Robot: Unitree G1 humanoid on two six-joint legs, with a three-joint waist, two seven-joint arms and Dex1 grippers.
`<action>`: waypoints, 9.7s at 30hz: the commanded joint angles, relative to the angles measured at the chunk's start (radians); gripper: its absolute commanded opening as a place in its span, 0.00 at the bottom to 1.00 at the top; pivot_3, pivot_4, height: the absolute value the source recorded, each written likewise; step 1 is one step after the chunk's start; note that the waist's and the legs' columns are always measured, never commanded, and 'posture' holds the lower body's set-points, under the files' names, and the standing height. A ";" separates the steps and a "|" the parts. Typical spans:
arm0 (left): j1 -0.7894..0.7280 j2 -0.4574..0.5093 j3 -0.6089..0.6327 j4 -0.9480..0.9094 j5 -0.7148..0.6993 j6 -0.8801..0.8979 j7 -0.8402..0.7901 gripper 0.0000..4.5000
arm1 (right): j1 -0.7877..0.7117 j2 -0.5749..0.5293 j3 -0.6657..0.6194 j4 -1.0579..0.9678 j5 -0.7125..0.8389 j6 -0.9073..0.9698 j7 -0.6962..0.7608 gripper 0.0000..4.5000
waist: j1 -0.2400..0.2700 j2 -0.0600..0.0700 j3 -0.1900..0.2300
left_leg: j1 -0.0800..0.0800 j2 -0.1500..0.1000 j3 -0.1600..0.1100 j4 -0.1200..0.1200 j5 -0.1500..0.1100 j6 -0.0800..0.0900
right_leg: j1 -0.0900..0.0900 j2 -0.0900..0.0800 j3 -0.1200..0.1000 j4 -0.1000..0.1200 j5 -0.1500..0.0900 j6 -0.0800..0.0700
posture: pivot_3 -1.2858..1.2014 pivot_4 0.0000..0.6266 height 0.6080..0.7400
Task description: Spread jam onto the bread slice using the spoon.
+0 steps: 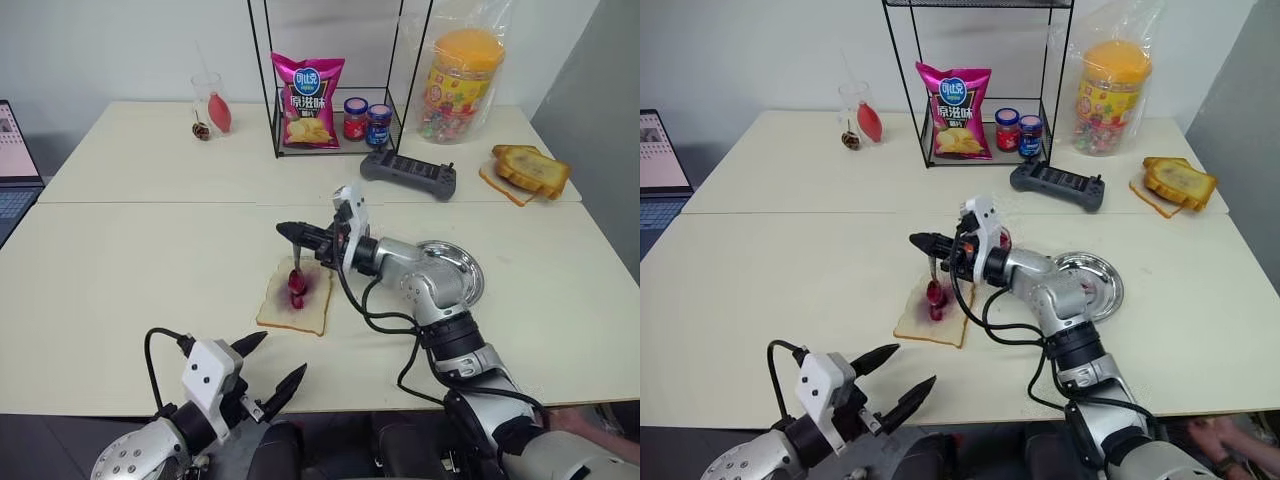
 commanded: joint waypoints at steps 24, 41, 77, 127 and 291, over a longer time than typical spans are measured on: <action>-0.046 0.032 0.013 -0.049 -0.026 0.035 0.022 1.00 | -0.036 -0.029 -0.198 -0.219 0.169 0.275 -0.147 0.01 | 0.002 0.000 0.000 | 0.000 0.000 -0.001 0.000 0.000 0.000 | 0.000 0.000 0.000 0.000 0.002 -0.001 | 0.52 0.24 1.00; 0.002 0.037 0.042 0.061 -0.013 -0.088 -0.057 1.00 | 0.112 0.114 -0.483 -0.481 0.528 0.611 -0.635 0.01 | 0.000 0.001 0.000 | -0.001 0.000 0.000 0.000 0.000 0.000 | 0.000 0.000 0.001 -0.001 0.000 -0.001 | 0.52 0.24 1.00; 0.103 -0.010 -0.024 0.080 0.045 -0.180 -0.030 1.00 | -0.063 0.073 -0.064 0.123 -0.002 -0.030 -0.166 0.01 | -0.001 0.000 0.000 | 0.000 0.001 0.000 0.000 0.000 0.000 | 0.000 0.001 0.001 -0.001 -0.001 -0.002 | 0.52 0.24 1.00; 0.078 -0.007 -0.021 0.081 0.046 -0.185 -0.051 1.00 | -0.061 0.070 -0.094 0.108 0.000 0.026 -0.140 0.01 | -0.003 0.001 0.000 | 0.000 0.009 0.003 -0.001 0.000 0.000 | -0.001 0.003 -0.001 0.000 -0.002 -0.007 | 0.52 0.24 1.00; -0.035 0.028 -0.024 -0.063 -0.013 0.026 0.049 1.00 | -0.147 0.142 -0.137 0.166 0.028 -0.063 -0.107 0.01 | 0.000 0.001 0.000 | 0.000 0.009 0.002 0.000 0.000 0.000 | -0.001 0.008 -0.001 0.000 0.001 -0.004 | 0.52 0.24 1.00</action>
